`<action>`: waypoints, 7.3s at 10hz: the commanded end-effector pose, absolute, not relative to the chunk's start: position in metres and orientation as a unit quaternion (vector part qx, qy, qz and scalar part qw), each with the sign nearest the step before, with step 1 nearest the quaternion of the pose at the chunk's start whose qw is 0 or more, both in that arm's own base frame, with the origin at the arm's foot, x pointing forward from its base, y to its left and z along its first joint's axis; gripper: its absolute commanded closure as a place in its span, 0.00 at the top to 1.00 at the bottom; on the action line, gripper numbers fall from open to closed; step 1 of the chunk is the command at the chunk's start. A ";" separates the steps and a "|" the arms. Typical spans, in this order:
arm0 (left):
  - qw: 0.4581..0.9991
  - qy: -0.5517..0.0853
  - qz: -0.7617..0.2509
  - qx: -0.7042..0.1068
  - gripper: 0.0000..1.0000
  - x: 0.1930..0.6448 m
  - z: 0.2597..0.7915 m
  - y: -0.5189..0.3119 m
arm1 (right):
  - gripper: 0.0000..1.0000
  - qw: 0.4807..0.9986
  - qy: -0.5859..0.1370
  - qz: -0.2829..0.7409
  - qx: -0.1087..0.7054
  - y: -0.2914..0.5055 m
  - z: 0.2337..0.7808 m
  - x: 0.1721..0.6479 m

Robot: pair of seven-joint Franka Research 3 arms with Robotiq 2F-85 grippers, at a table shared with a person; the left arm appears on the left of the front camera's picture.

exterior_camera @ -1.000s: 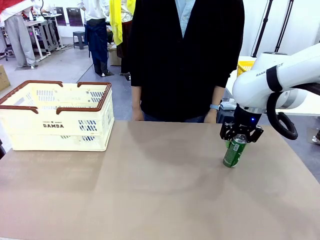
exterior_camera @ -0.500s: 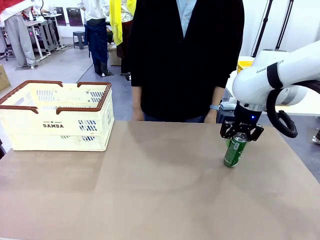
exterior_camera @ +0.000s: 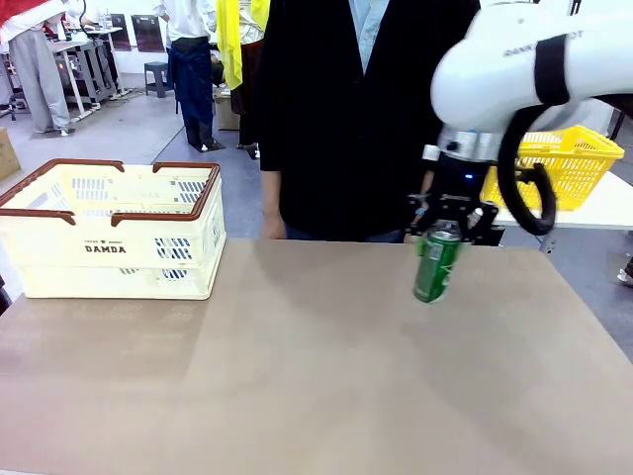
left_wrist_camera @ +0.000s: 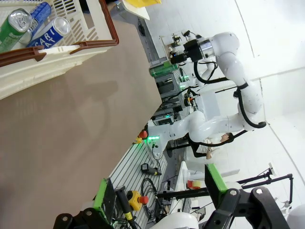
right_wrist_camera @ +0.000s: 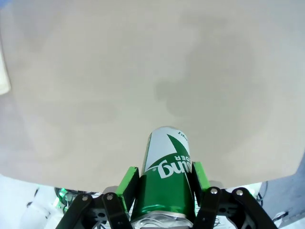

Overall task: Place the drinks into the Shopping basket.
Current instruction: Pick up one drink and place it into the Shopping basket.

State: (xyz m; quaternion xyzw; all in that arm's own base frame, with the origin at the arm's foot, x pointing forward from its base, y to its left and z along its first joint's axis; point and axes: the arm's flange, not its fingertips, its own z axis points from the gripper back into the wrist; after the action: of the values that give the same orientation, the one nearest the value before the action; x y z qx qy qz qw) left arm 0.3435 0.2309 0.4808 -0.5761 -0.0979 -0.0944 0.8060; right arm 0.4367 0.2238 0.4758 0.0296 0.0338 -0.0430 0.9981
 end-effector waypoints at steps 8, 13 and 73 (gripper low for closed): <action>0.808 -0.098 -0.091 -0.574 1.00 0.340 0.481 0.229 | 0.00 0.982 0.018 0.185 0.033 0.458 0.405 0.411; 0.808 -0.098 -0.091 -0.574 1.00 0.340 0.481 0.229 | 0.65 0.979 0.040 0.198 0.006 0.468 0.394 0.417; 0.997 -0.022 -0.010 -0.079 1.00 0.379 0.423 -0.330 | 1.00 0.718 0.117 -0.095 0.679 -0.243 0.427 0.391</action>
State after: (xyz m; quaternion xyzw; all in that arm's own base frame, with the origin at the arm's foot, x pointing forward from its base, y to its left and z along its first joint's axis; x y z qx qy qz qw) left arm 0.3662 -0.3186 0.4219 -0.0920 -0.0125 -0.0261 0.9953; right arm 0.3879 -0.2422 0.4211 0.6789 0.1156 -0.0865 0.7199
